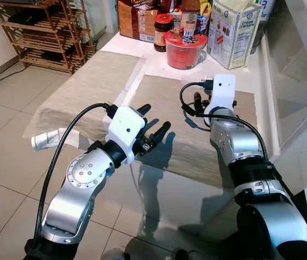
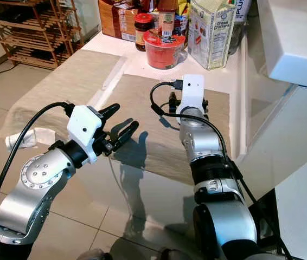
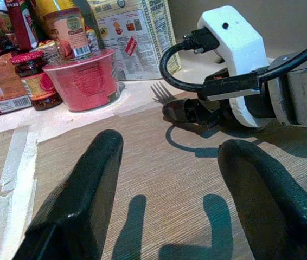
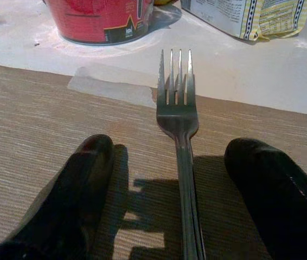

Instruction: Setting the table

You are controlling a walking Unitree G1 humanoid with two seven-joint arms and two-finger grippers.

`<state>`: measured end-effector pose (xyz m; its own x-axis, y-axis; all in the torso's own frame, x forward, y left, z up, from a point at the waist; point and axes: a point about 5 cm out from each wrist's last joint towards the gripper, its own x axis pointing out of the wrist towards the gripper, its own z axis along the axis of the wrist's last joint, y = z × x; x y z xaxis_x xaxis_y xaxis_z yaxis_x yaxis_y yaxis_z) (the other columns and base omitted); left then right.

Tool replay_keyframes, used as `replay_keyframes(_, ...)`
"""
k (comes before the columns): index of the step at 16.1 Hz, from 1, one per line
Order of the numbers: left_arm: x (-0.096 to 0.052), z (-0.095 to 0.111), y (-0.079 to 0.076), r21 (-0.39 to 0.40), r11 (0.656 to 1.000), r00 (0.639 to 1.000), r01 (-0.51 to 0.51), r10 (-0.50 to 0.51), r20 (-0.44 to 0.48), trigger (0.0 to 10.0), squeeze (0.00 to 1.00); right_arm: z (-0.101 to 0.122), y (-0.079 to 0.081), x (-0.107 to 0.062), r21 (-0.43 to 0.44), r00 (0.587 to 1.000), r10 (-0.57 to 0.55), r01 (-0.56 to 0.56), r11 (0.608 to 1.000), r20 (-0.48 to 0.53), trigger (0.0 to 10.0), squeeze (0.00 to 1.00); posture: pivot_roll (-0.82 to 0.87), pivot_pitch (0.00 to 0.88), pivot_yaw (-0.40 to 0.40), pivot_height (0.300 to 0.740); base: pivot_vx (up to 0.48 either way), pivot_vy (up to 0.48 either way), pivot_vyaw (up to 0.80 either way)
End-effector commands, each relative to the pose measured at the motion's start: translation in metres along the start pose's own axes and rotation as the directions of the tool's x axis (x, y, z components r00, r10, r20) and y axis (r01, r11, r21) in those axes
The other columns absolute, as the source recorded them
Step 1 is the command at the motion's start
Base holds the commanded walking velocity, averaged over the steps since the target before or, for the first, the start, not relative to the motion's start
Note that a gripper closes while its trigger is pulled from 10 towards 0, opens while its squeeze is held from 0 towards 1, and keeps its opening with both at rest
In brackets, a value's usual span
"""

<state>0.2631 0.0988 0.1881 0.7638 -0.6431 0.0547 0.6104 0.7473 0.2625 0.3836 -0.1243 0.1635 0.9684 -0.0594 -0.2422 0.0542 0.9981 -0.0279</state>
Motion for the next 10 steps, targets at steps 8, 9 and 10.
replay_keyframes(8,0.001,0.006,0.0,0.007,1.0,1.0,0.012,-0.012,0.017,10.0,0.0,-0.042,-0.006,-0.001,0.018,0.982,-0.009,0.012,1.0,-0.187,0.0,0.0,0.1,0.09,0.029,0.74,0.0,0.0,0.0)
replay_keyframes(9,0.001,0.006,-0.001,0.008,1.0,1.0,0.012,-0.012,0.017,10.0,0.0,-0.042,-0.006,-0.001,0.013,0.982,-0.012,0.015,1.0,-0.186,0.0,0.0,0.1,0.09,0.03,0.74,0.0,0.0,0.0)
replay_keyframes(10,0.001,0.007,0.0,0.007,1.0,1.0,0.013,-0.013,0.017,10.0,0.0,-0.042,-0.006,-0.001,0.007,0.986,-0.014,0.016,1.0,-0.169,0.0,0.0,0.1,0.094,0.032,0.74,0.0,0.0,0.0)
